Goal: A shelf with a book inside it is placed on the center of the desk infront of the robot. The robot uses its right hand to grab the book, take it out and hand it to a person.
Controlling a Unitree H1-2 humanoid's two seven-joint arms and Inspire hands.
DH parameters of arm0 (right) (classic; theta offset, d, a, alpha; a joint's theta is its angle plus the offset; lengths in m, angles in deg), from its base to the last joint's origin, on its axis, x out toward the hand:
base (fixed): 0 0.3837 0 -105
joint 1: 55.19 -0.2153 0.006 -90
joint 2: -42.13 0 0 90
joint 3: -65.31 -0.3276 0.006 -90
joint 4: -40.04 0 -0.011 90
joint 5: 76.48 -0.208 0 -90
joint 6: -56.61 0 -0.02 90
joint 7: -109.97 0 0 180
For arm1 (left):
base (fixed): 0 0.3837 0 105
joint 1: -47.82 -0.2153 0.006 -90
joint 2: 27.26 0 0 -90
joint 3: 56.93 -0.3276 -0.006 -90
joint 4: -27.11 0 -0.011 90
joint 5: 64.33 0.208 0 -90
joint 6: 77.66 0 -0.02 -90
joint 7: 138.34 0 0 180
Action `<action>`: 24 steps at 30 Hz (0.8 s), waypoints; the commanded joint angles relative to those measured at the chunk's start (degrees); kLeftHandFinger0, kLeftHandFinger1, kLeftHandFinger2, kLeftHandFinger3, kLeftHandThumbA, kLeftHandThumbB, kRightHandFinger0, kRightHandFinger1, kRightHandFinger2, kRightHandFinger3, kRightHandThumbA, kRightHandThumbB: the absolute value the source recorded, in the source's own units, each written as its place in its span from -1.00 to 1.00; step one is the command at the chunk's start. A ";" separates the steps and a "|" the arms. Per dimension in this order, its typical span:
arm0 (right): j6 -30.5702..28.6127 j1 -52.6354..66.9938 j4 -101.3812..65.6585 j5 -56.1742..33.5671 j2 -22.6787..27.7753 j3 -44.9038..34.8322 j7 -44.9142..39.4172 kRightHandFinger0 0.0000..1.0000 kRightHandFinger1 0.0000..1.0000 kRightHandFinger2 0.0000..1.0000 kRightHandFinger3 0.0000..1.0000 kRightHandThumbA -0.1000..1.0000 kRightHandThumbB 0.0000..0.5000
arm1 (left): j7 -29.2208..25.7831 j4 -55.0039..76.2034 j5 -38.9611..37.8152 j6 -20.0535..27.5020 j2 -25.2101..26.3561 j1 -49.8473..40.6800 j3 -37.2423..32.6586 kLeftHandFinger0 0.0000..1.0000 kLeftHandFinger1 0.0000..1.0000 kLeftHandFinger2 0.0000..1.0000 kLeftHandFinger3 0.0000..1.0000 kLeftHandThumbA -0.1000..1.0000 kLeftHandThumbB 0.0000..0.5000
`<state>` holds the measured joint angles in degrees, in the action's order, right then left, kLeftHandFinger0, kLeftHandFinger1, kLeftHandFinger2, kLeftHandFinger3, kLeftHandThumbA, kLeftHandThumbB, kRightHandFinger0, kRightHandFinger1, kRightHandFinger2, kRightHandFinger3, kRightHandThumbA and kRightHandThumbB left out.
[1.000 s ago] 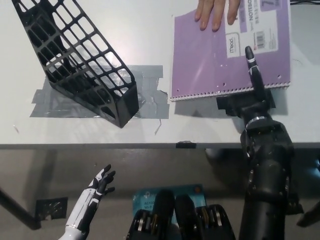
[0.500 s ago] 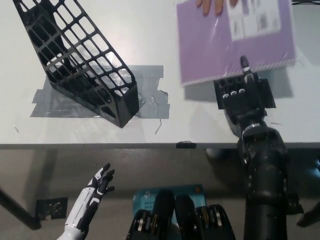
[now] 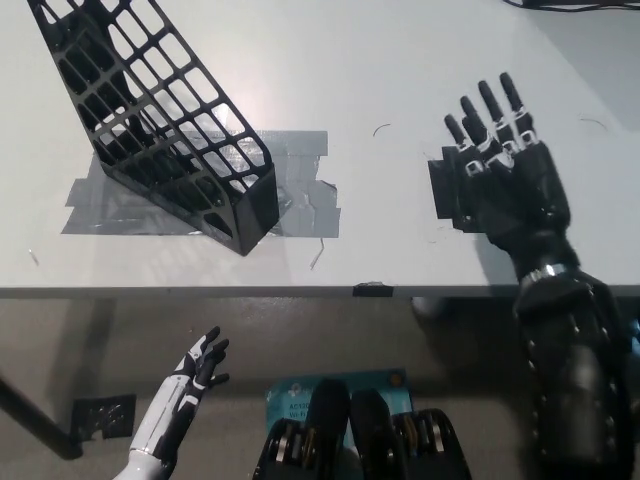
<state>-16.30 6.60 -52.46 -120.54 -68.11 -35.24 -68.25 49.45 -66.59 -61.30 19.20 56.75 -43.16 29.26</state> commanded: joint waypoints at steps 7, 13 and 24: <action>-8.30 13.94 -26.26 25.92 9.09 15.33 -6.97 1.00 1.00 1.00 1.00 1.00 0.58 | 0.37 1.47 -1.16 1.69 0.75 0.30 0.78 0.84 1.00 1.00 1.00 0.95 -0.06; -13.37 24.55 -20.42 28.77 13.21 18.75 -9.29 1.00 1.00 1.00 1.00 1.00 0.29 | 0.31 1.48 -0.82 2.11 0.88 0.10 0.73 0.81 1.00 1.00 1.00 0.98 -0.10; -18.44 27.30 -4.49 33.07 14.95 19.72 -7.78 1.00 1.00 1.00 1.00 1.00 0.32 | -0.01 1.17 -1.26 2.53 0.33 -0.24 1.14 0.83 1.00 1.00 1.00 0.97 -0.03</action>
<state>-27.16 35.60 -60.98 -93.77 -53.51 -16.22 -74.05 49.45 -66.66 -61.71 19.42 56.74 -43.34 29.81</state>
